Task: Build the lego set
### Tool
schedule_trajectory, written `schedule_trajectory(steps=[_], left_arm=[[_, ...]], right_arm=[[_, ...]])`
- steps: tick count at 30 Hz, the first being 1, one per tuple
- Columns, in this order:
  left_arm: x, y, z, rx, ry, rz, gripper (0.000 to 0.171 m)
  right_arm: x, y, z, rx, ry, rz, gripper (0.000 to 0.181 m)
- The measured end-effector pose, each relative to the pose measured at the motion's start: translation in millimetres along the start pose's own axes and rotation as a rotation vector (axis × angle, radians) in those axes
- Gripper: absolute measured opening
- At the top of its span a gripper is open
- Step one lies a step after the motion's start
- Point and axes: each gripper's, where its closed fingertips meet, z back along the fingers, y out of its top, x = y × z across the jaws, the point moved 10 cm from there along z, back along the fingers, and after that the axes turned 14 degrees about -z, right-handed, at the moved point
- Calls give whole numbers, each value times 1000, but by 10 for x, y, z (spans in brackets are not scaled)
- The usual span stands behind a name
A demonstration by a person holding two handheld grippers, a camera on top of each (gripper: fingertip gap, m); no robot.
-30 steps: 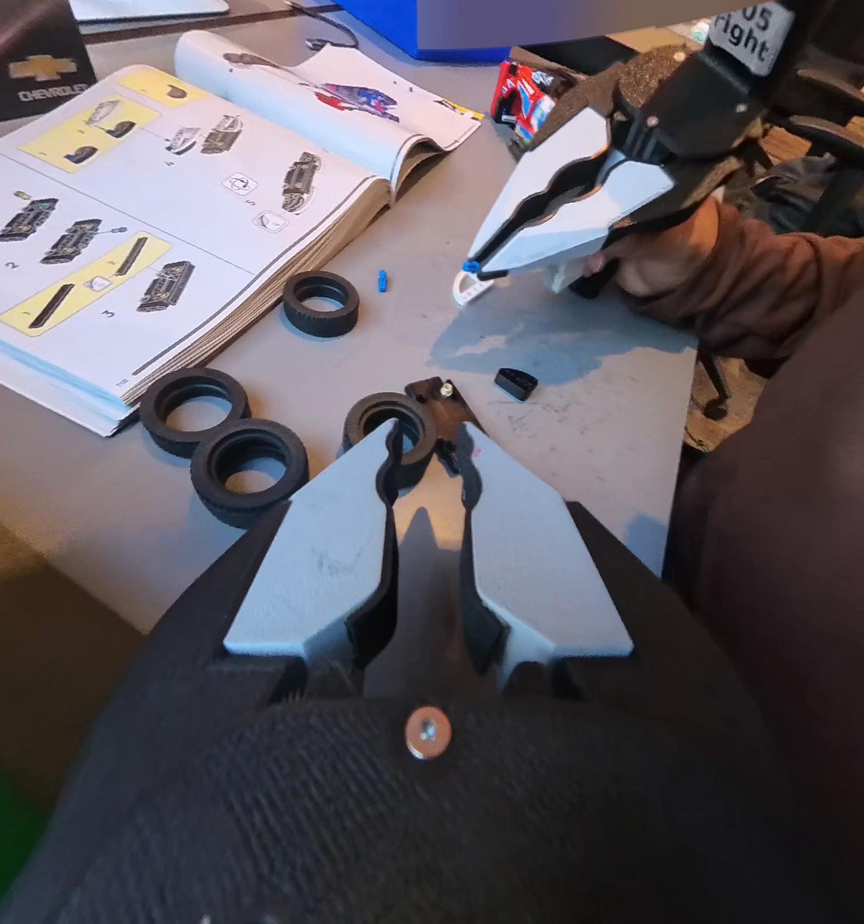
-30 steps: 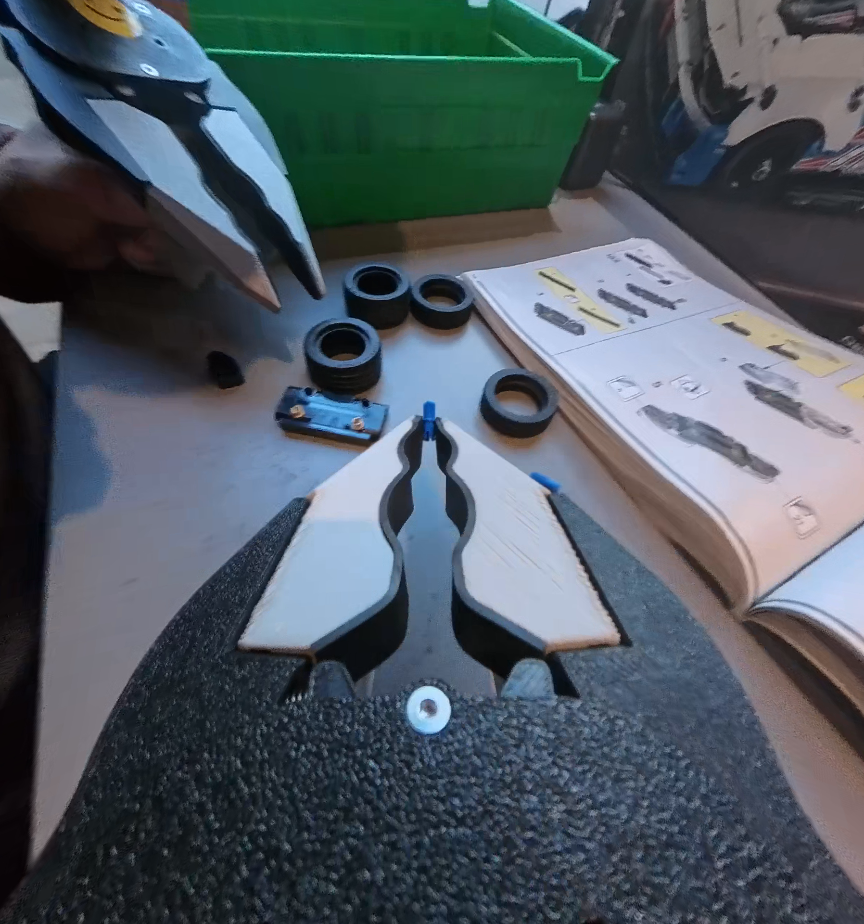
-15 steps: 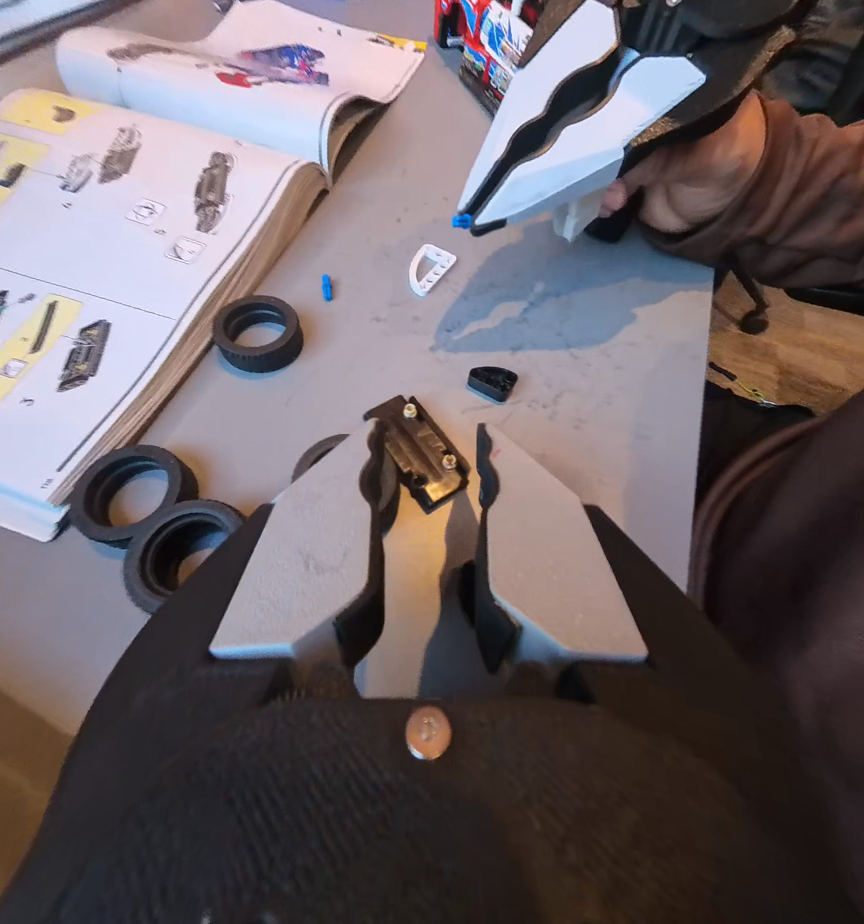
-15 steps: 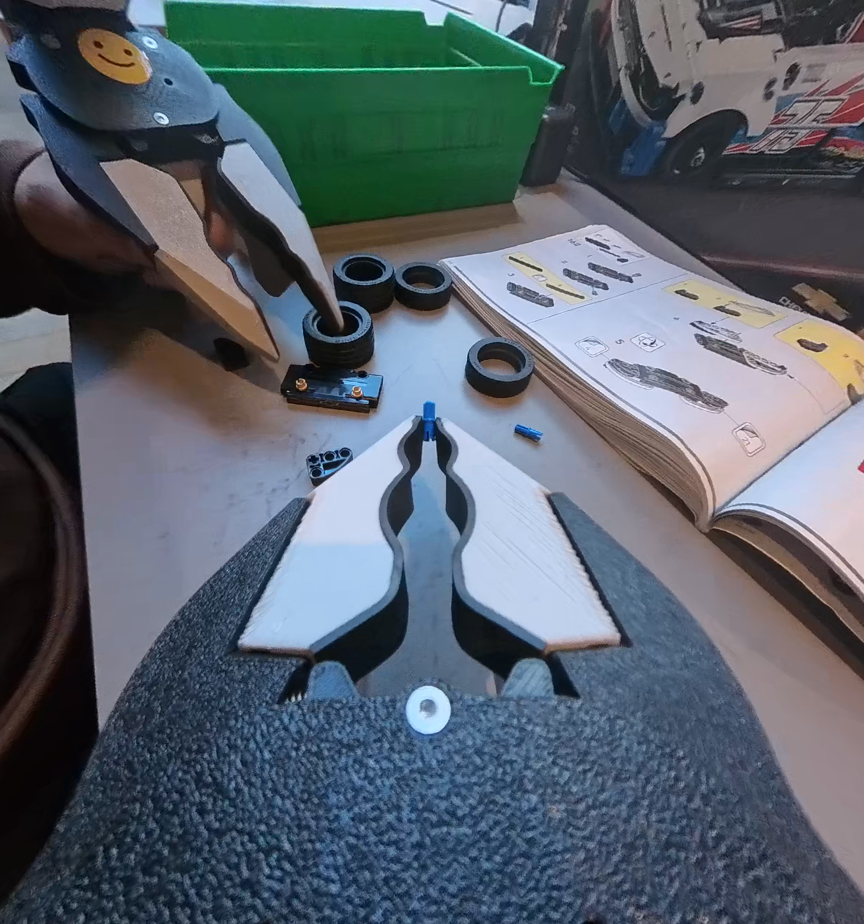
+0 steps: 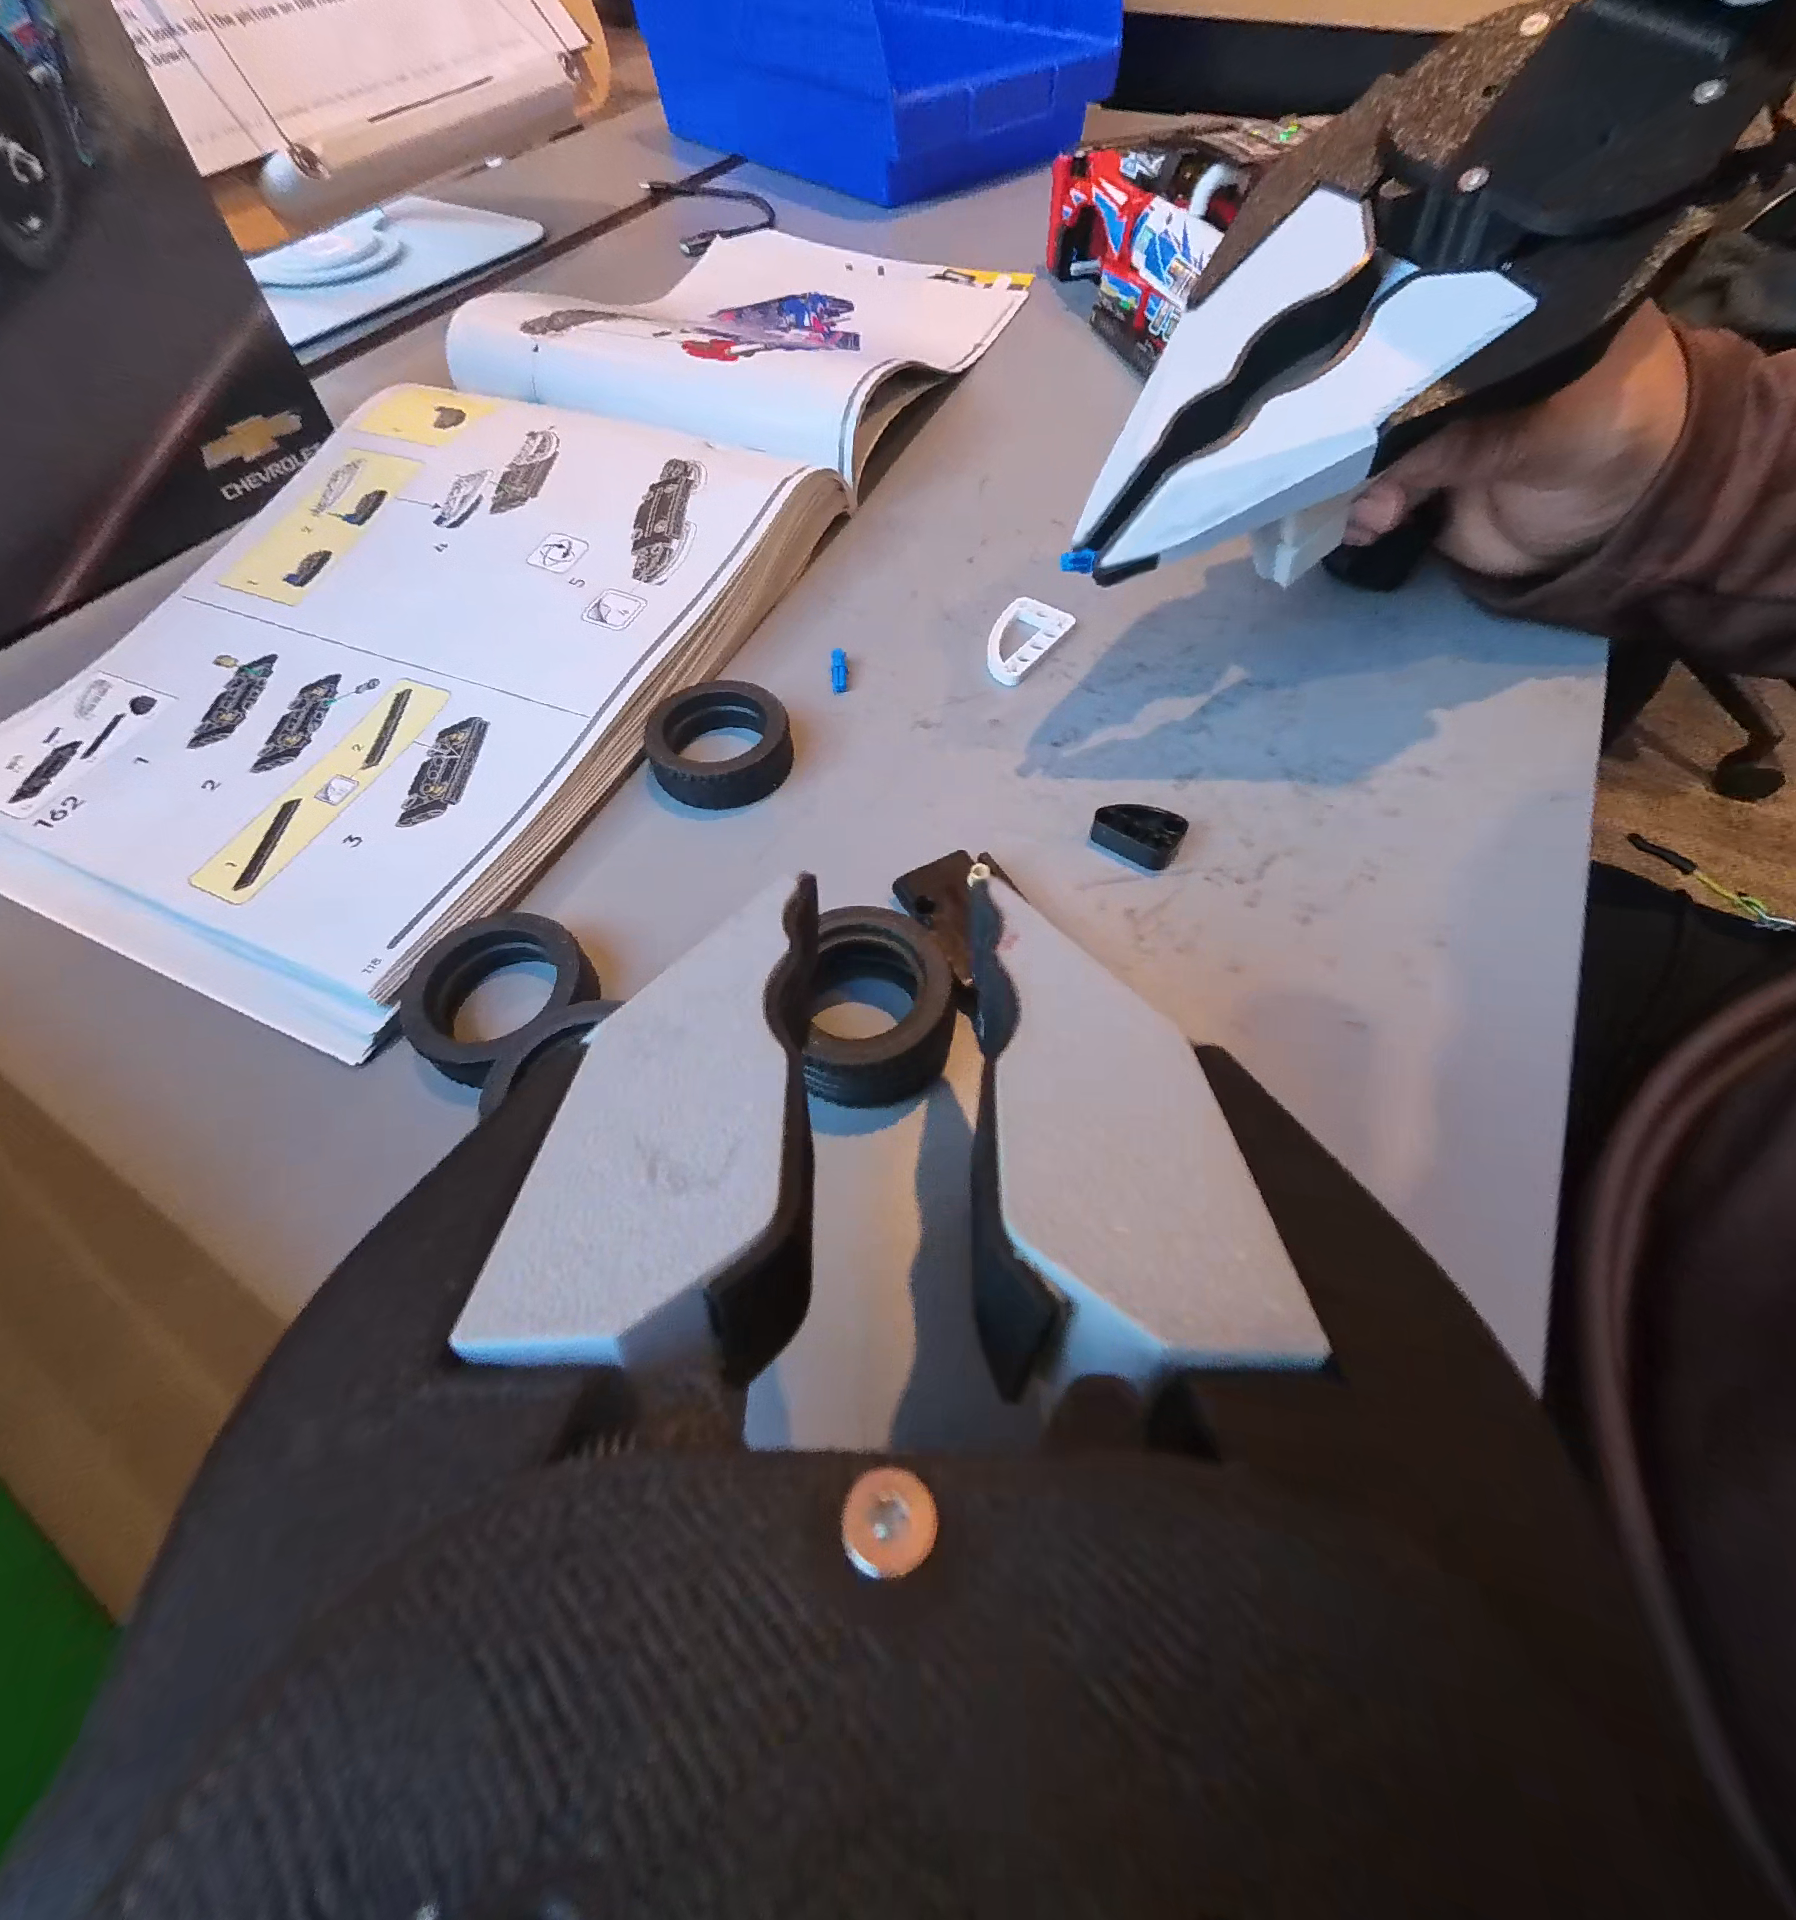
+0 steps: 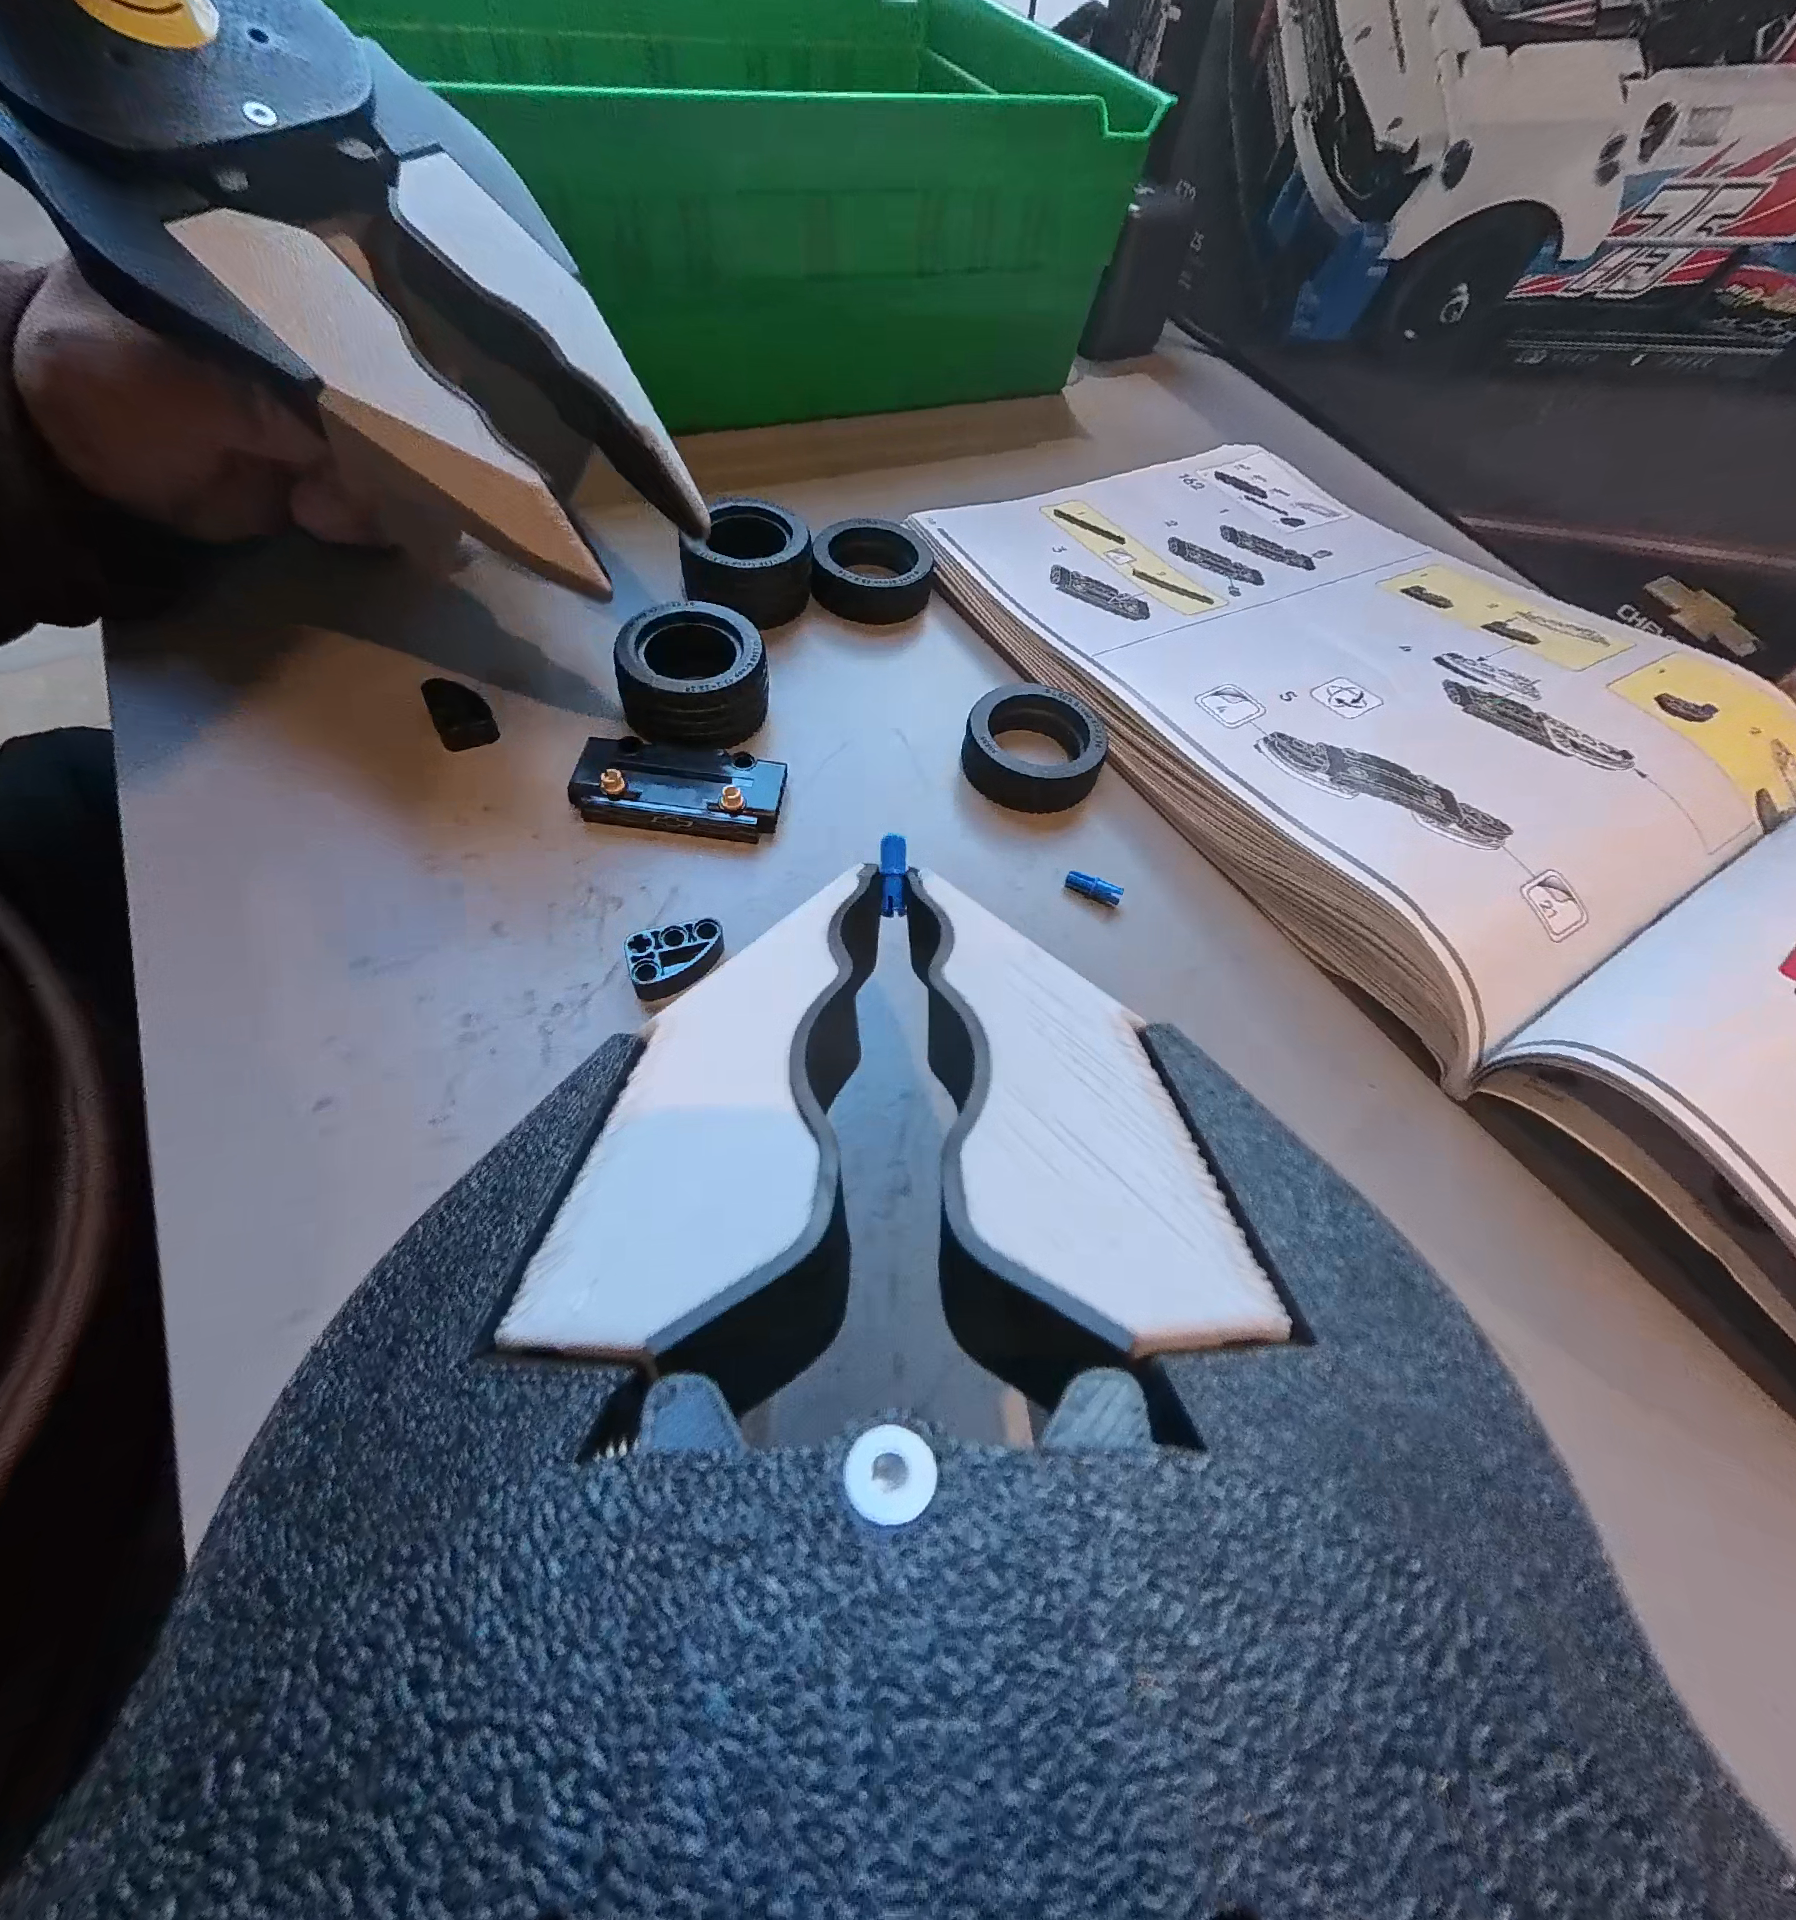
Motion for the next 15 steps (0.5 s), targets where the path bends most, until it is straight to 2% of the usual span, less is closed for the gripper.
schedule_trajectory(steps=[15], left_arm=[[-6, 0, 5, 15, -23, -2, 23]], right_arm=[[82, 47, -86, 3, -16, -1, 4]])
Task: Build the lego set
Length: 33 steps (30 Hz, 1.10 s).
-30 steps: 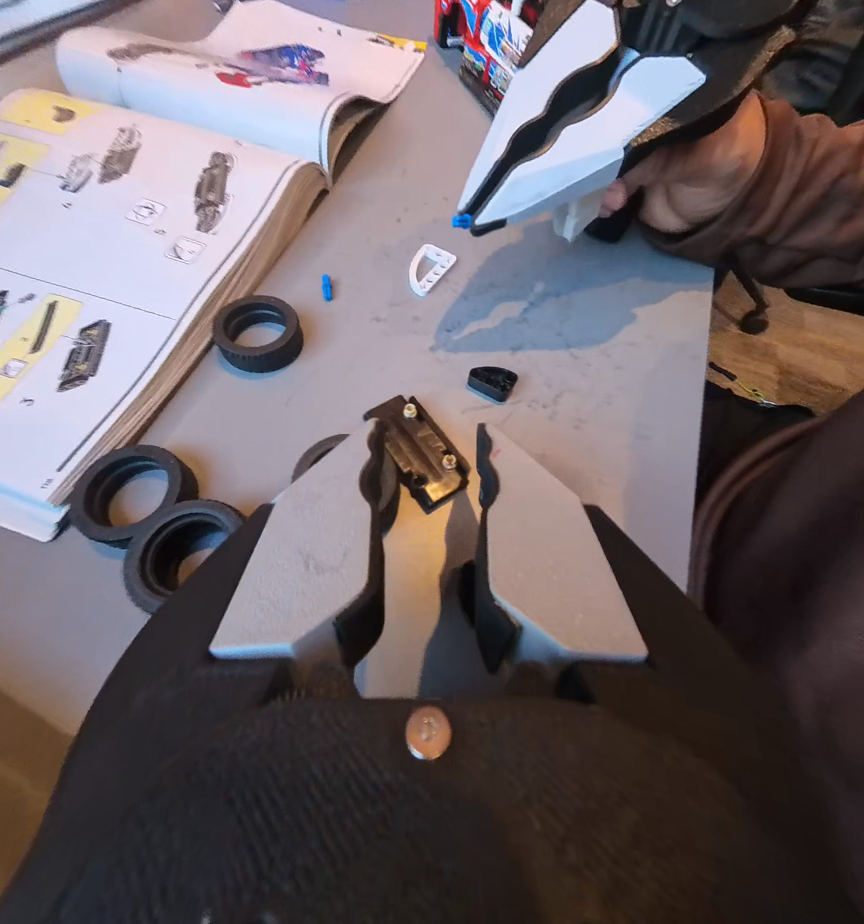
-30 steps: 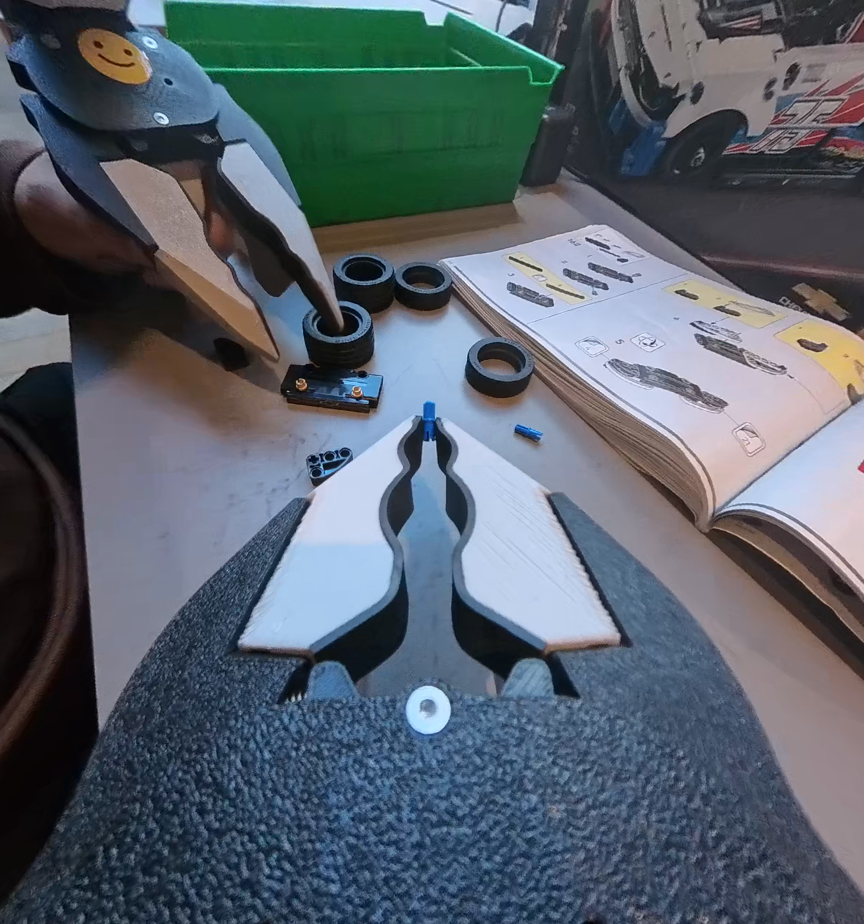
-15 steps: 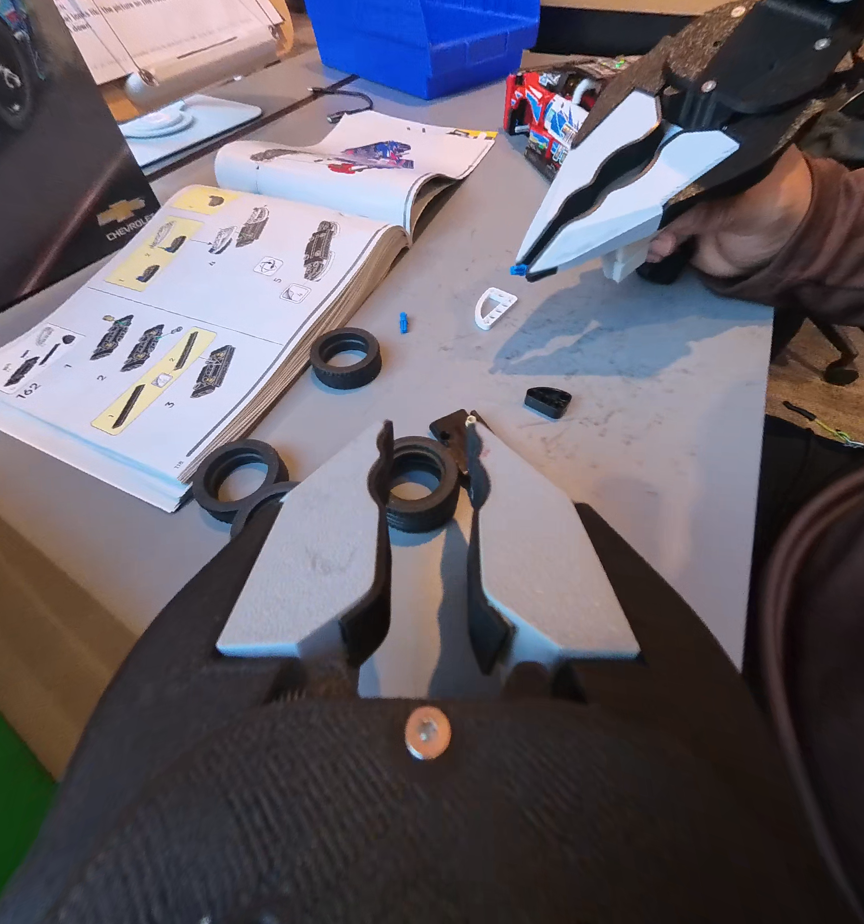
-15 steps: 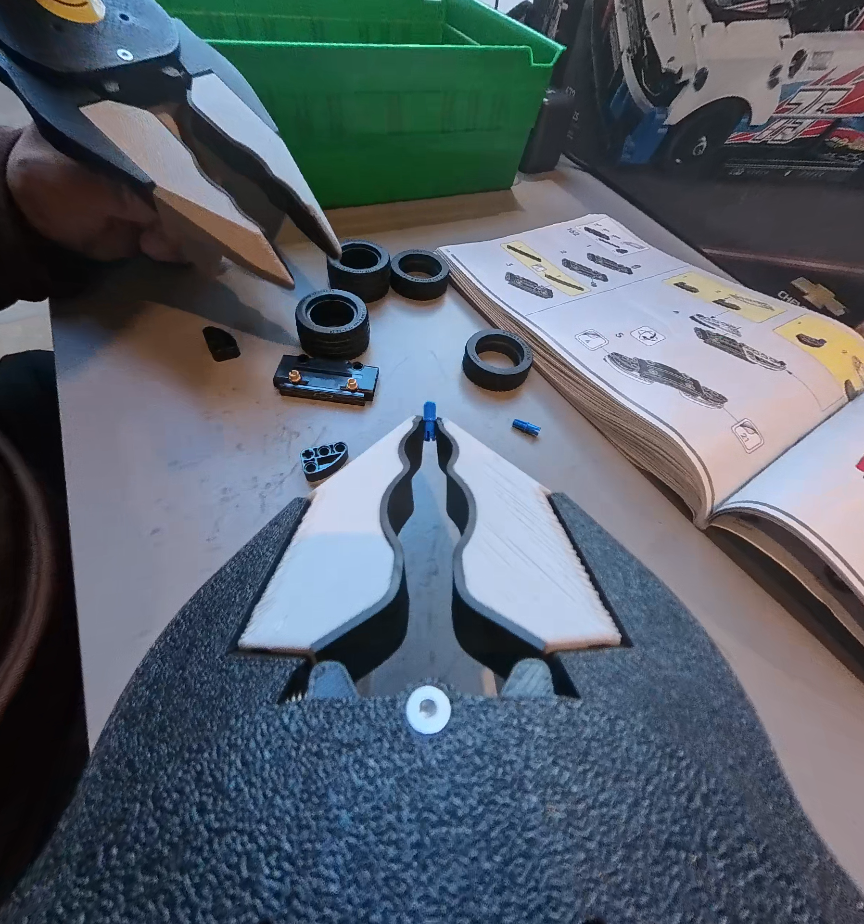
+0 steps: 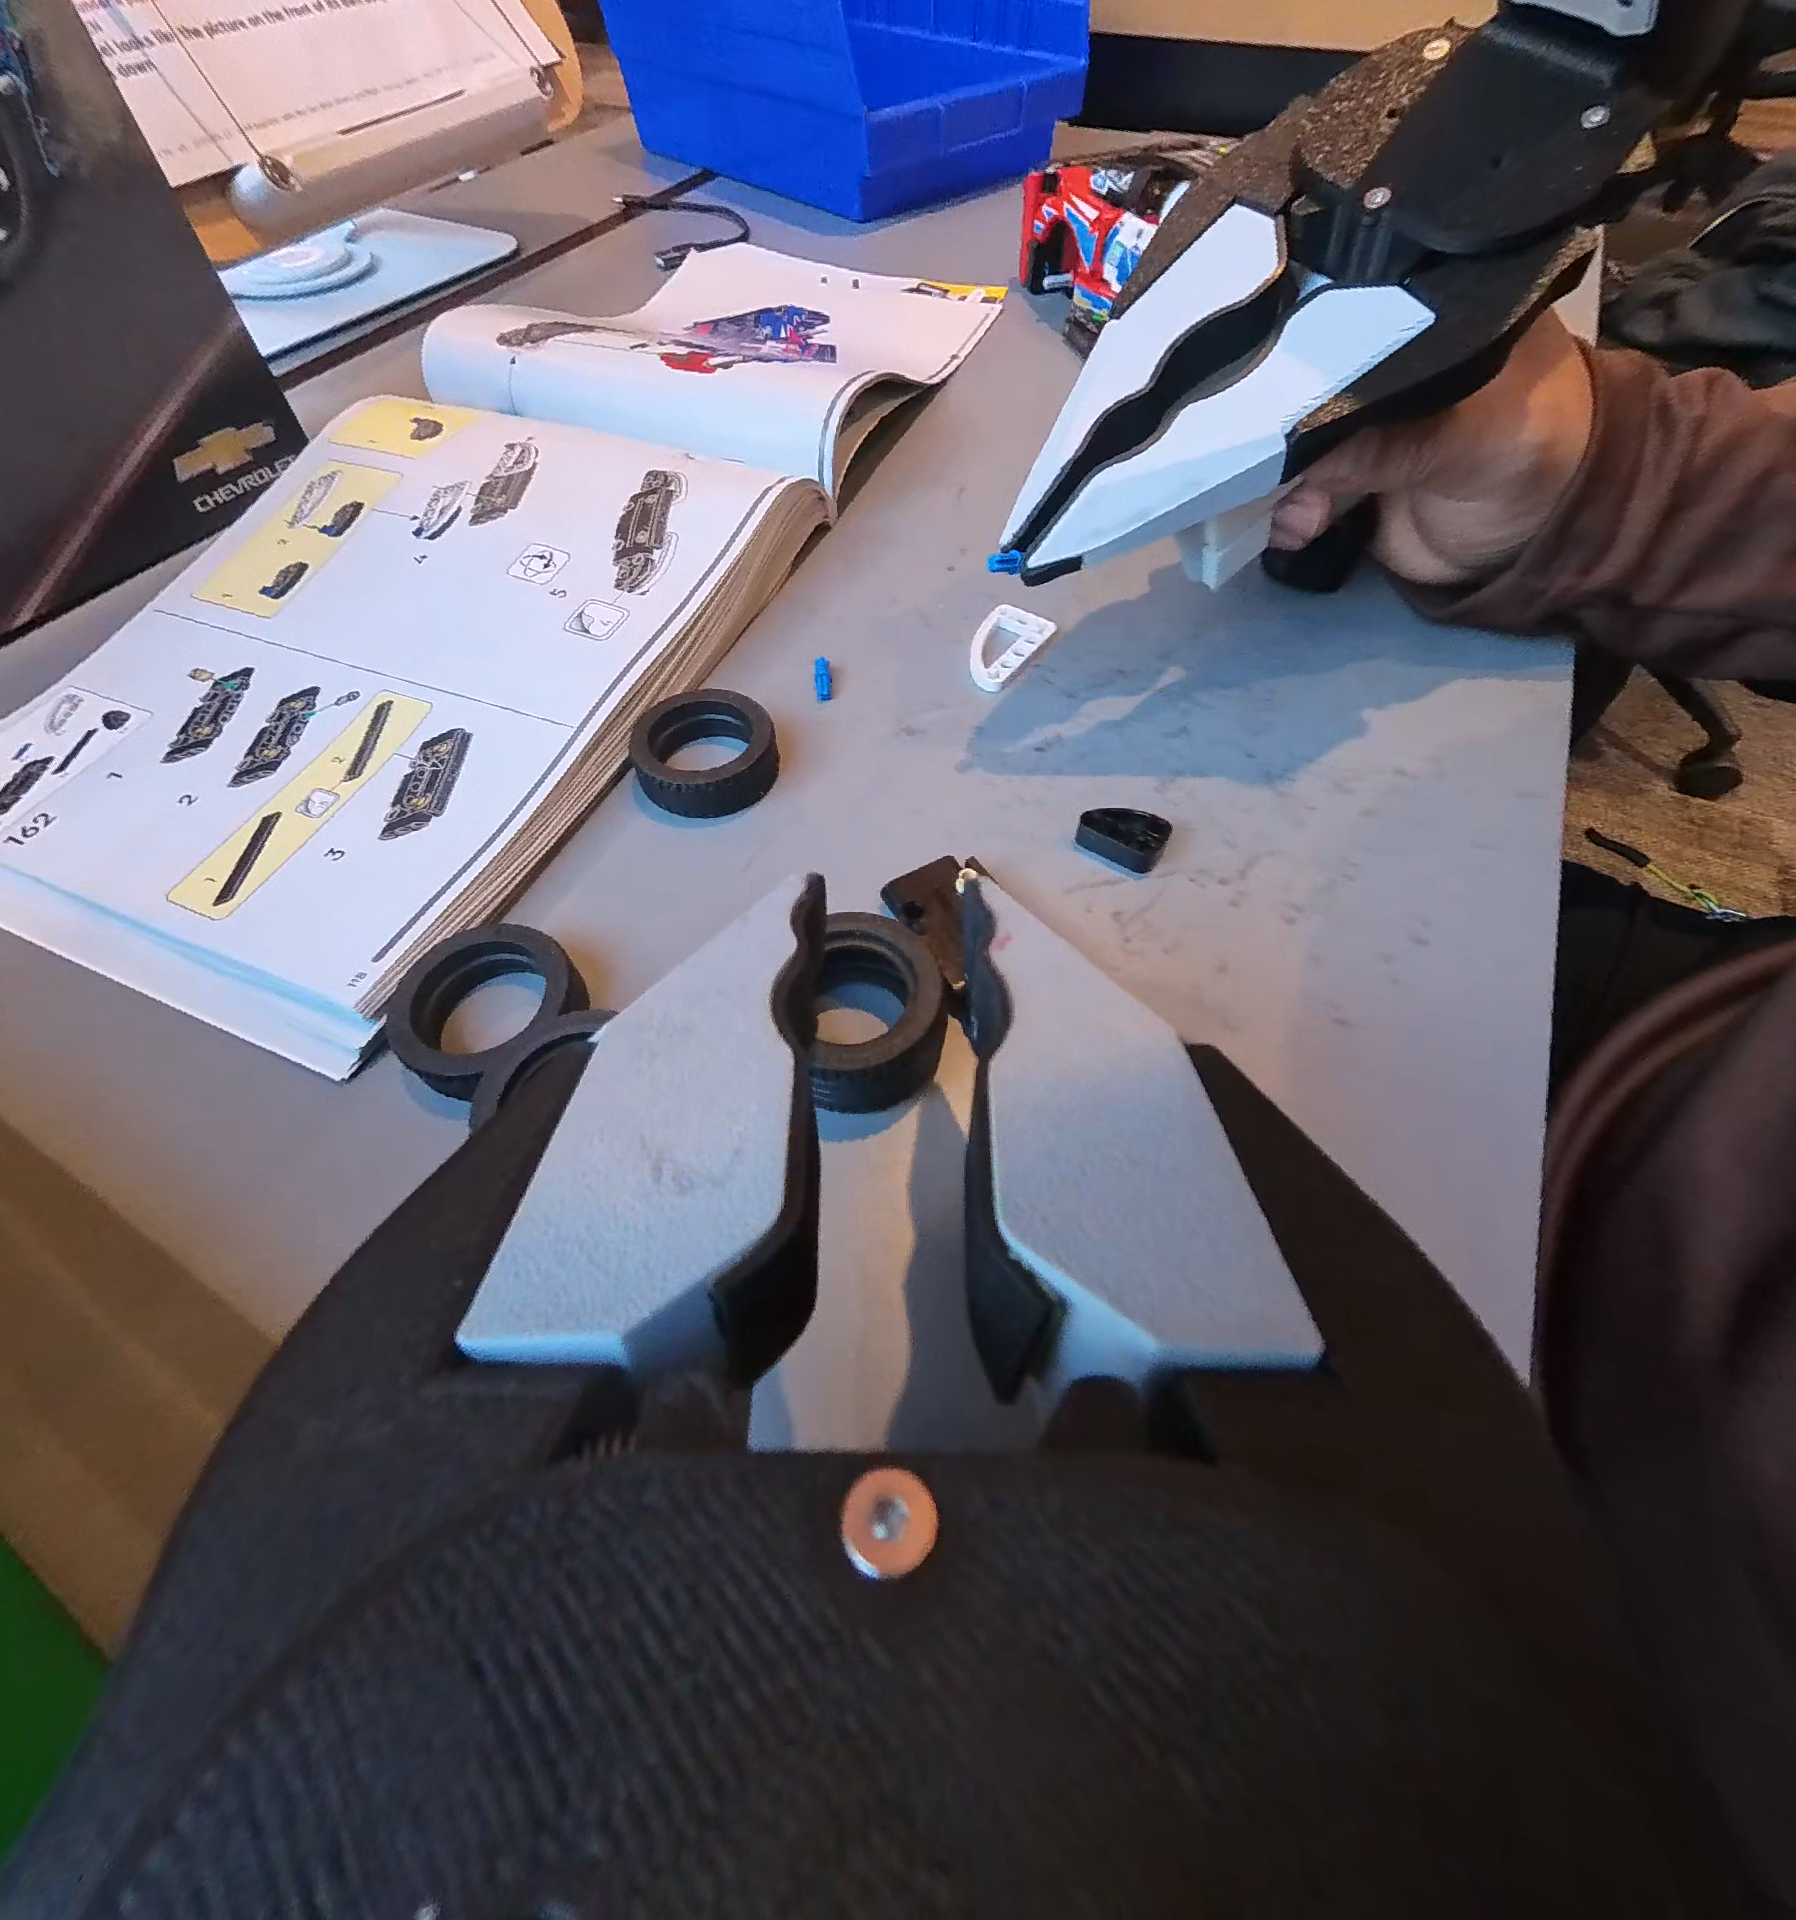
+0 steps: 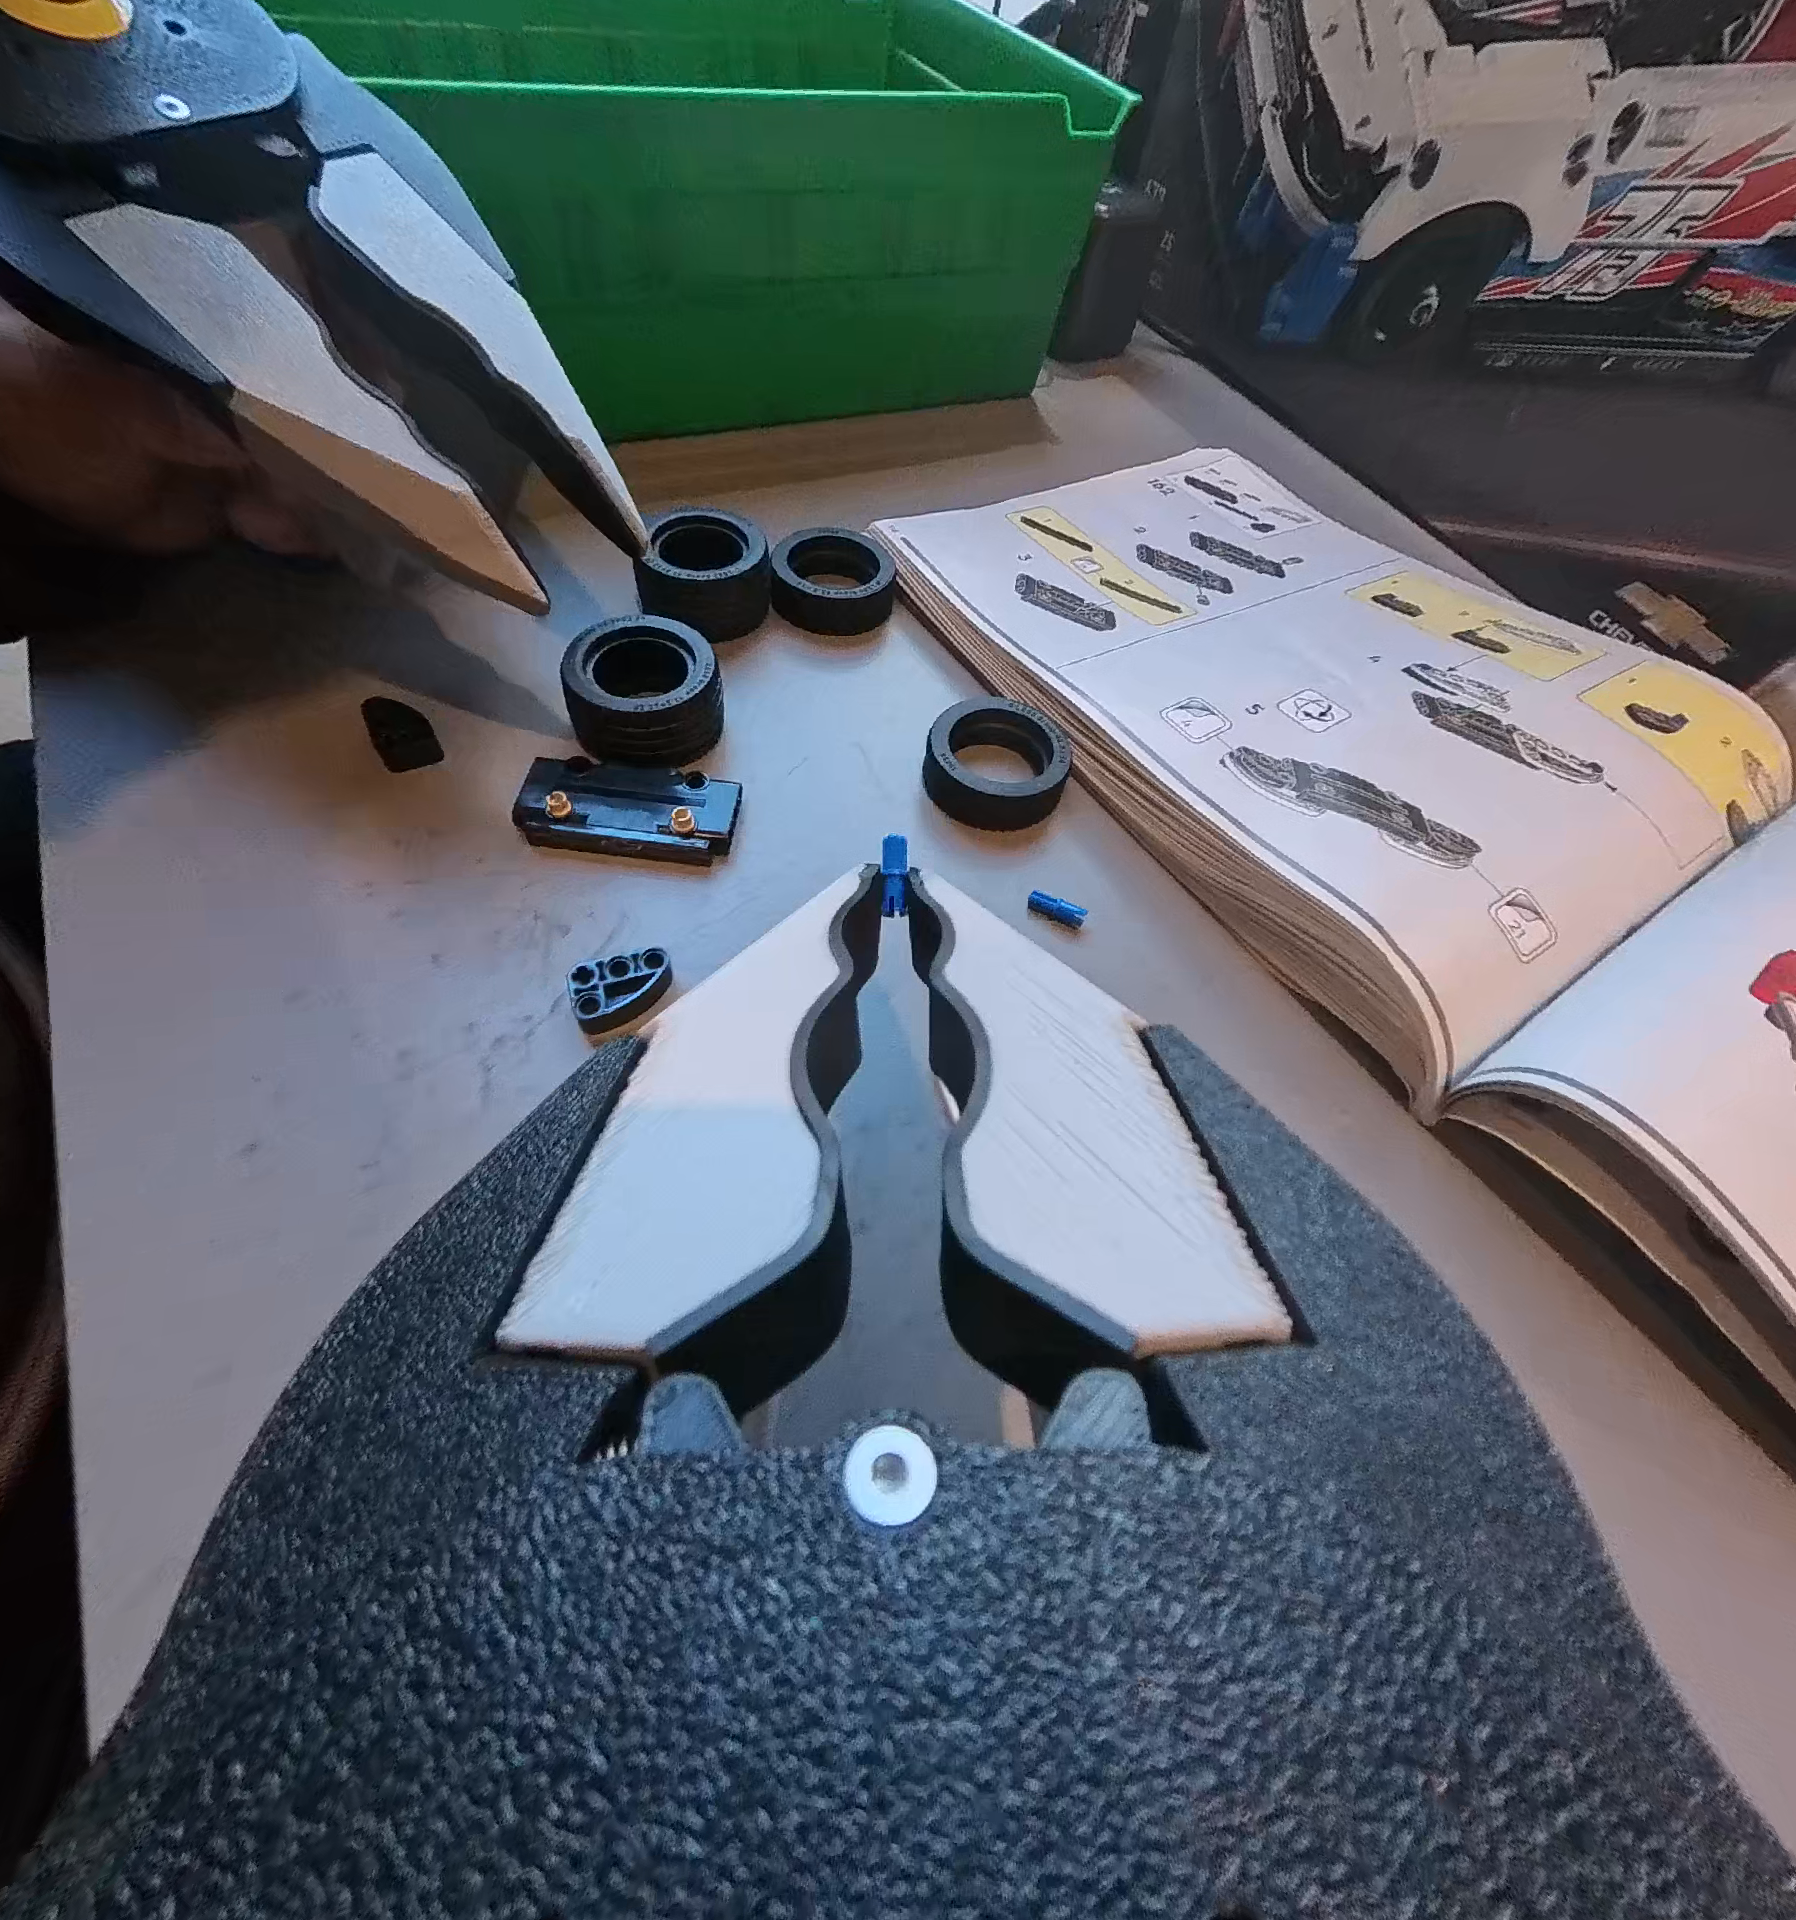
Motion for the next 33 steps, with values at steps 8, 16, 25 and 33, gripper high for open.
schedule_trajectory(steps=[8, 16, 25, 33], left_arm=[[-1, -3, -1, -4, 2, 1, 23], [2, -6, -2, -7, 10, -3, 22], [11, -6, -4, -11, 15, -13, 22], [15, -5, -6, -12, 18, -19, 21]], right_arm=[[2, 5, 16, 21, -16, 3, 4], [22, 15, 53, 59, -35, -13, 4], [4, 8, 40, 48, -41, 5, 4], [-2, 4, 33, 43, -44, 10, 4]])
